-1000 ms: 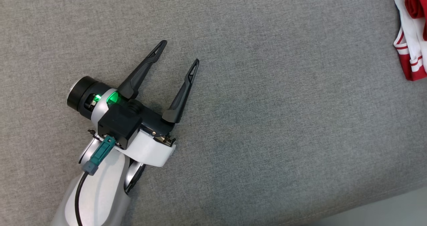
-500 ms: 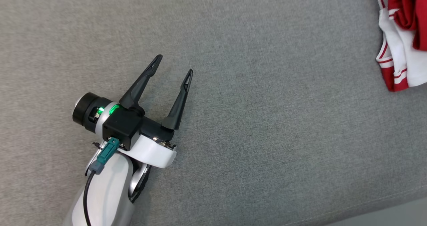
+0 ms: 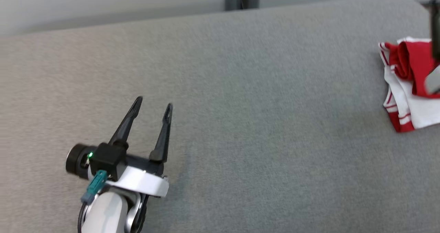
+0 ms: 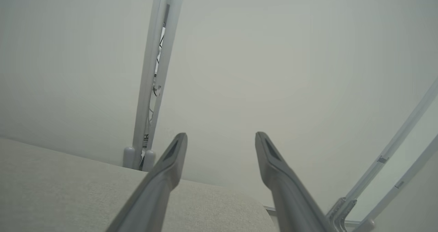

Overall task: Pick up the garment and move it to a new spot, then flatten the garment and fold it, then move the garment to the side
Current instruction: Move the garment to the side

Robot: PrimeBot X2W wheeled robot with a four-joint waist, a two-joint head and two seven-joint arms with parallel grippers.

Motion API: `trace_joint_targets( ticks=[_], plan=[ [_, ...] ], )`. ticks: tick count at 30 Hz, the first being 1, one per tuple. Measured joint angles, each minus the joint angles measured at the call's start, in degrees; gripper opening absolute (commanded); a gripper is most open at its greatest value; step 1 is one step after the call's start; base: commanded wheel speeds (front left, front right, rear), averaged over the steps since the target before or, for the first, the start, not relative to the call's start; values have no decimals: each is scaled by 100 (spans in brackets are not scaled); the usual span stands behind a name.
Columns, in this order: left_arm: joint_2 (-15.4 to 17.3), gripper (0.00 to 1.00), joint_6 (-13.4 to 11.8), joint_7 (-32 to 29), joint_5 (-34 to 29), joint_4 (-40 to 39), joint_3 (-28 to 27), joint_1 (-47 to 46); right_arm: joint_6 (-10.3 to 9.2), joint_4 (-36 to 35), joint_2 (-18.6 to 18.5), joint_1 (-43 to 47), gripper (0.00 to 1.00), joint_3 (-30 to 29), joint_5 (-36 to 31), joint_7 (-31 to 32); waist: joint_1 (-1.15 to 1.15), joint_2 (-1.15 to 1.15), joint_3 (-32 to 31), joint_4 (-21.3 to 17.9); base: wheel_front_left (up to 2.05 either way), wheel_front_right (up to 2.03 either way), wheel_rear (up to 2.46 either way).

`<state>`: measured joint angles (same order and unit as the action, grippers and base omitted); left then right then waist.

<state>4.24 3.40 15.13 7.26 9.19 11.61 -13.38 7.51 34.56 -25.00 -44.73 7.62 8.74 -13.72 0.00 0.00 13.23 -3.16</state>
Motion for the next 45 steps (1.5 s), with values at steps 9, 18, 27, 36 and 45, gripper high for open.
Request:
trace_joint_targets(
  ticks=[9,18,27,36,45],
  plan=[
    [-86,100,-112,0,178,140,-330,620,0,-1070,721,1696,100,-199,53,-108,0,0,-816,620,0,0,0],
    [-122,100,-118,0,558,275,-590,1144,0,-2221,1470,3240,100,-553,-213,-127,0,0,-1354,1053,0,0,0],
    [-138,100,-130,0,820,1,-711,1390,0,-2805,2108,4234,100,-839,-615,-127,0,0,-1574,1142,0,0,0],
    [-137,100,-280,0,858,-44,-761,1553,0,-2703,2212,4536,100,-833,-10,-127,0,0,-1601,1028,0,0,0],
    [-137,100,-260,0,918,165,-668,1582,0,-2516,2215,4513,100,-792,344,-127,0,0,-1522,948,0,0,0]
  ],
)
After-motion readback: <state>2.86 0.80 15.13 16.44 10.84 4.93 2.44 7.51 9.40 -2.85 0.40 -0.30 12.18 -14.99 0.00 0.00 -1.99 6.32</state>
